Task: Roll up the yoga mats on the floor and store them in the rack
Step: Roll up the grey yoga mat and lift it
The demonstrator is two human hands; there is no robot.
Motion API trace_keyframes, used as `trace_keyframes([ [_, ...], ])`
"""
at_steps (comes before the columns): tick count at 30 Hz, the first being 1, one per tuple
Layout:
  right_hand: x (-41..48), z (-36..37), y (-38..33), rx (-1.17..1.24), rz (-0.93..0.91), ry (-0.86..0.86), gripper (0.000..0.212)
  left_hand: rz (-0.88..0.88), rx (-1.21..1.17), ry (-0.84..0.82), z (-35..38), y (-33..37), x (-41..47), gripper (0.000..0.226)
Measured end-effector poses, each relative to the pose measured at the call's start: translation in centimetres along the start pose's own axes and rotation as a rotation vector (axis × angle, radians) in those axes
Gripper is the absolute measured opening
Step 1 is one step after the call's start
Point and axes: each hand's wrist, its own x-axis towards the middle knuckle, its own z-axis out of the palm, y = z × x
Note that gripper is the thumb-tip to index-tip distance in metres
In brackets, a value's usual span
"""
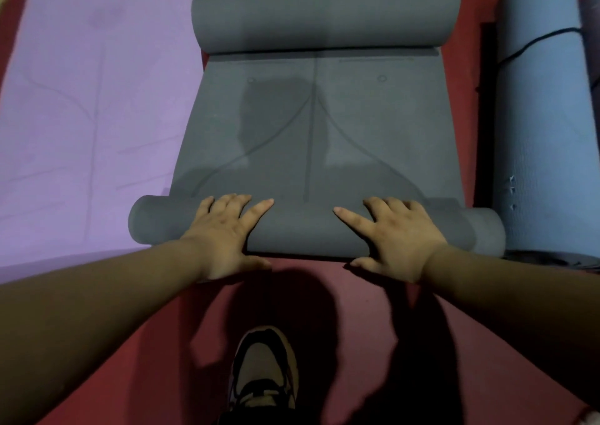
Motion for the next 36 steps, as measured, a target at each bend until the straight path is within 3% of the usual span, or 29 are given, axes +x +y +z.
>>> trace_keyframes([
  [6, 1.3, -1.2, 1.0, 0.041, -0.01, -0.068, 0.098, 0.008, -0.019, 0.037, -0.4, -0.7, 1.3, 0.123],
  [13, 1.8, -1.4, 1.9, 0.08, -0.034, -0.078, 0.096, 0.022, 0.04, 0.106, -0.3, -0.9, 1.8, 0.112],
  [21, -3.4, -2.3, -1.5, 0.285, -0.14, -0.245, 0.098, 0.232, -0.08, 0.073, 1.9, -1.4, -4.9, 0.103],
  [28, -6.0, -0.2, -3.8, 0.45, -0.068, -0.392, 0.099, 0.235, -0.223, -0.166, 2.7, 0.2, -6.3, 0.097],
  [31, -5.9, -0.9, -4.8, 0.324, -0.087, -0.314, 0.098, 0.245, -0.327, -0.258, 1.9, -0.2, -4.5, 0.084],
  [36, -6.9, -0.1, -7.0, 0.22, -0.045, -0.253, 0.096, 0.219, -0.324, -0.32, 2.1, -0.3, -3.9, 0.095],
])
